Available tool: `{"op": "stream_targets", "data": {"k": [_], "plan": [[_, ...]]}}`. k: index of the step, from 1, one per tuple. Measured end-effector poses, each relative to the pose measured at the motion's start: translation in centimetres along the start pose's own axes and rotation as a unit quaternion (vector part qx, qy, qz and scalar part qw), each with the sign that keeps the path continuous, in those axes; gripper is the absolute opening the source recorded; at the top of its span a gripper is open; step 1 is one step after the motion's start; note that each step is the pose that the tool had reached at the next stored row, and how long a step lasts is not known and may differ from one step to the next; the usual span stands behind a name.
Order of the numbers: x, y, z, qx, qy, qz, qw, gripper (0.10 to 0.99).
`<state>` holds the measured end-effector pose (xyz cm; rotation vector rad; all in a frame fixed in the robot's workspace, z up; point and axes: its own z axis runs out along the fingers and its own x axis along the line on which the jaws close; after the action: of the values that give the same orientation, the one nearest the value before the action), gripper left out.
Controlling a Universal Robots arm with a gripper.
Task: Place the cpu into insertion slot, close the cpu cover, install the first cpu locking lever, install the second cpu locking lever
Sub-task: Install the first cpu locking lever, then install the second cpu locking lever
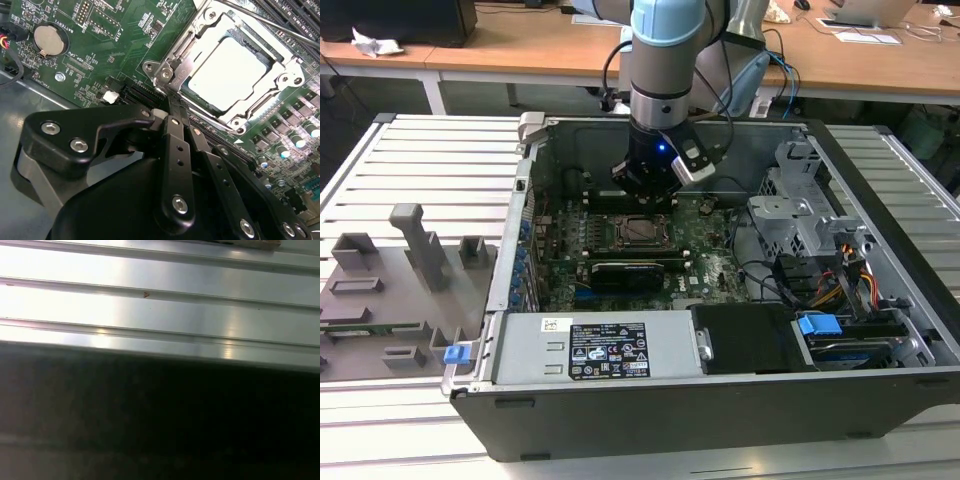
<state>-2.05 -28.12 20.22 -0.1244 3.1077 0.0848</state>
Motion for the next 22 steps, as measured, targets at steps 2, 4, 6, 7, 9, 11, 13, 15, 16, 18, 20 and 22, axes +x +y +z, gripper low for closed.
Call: {"op": "stream_targets", "data": {"k": [2, 4, 6, 7, 9, 11, 13, 15, 16, 18, 20, 22], "plan": [[0.0, 0.0, -0.01, 0.0, 0.0002, 0.0, 1.0, 0.106], [-0.02, 0.02, -0.39, -0.0001, 0.0001, 0.0, 1.0, 0.106], [-0.03, 0.05, -0.84, -0.0001, 0.0001, 0.0, 1.0, 0.106], [-0.04, 0.05, -0.85, -0.0003, 0.0, 0.0, 1.0, 0.106], [-0.02, -0.1, -0.87, -0.0001, 0.0002, 0.0, 1.0, 0.106], [-0.01, -0.25, -0.88, -0.0001, 0.0001, 0.0, 1.0, 0.106], [0.01, -0.49, -0.89, -0.0001, 0.0001, 0.0, 1.0, 0.106], [0.02, -0.61, -0.9, -0.0001, 0.0001, 0.0, 1.0, 0.106], [0.02, -0.64, -0.9, -0.0001, 0.0002, 0.0, 1.0, 0.106], [0.03, -0.71, -0.9, -0.0001, 0.0001, 0.0, 1.0, 0.106], [0.03, -0.78, -0.91, -0.0001, 0.0001, 0.0, 1.0, 0.106], [0.04, -0.87, -0.92, 0.0, 0.0002, 0.0, 1.0, 0.106]]}}
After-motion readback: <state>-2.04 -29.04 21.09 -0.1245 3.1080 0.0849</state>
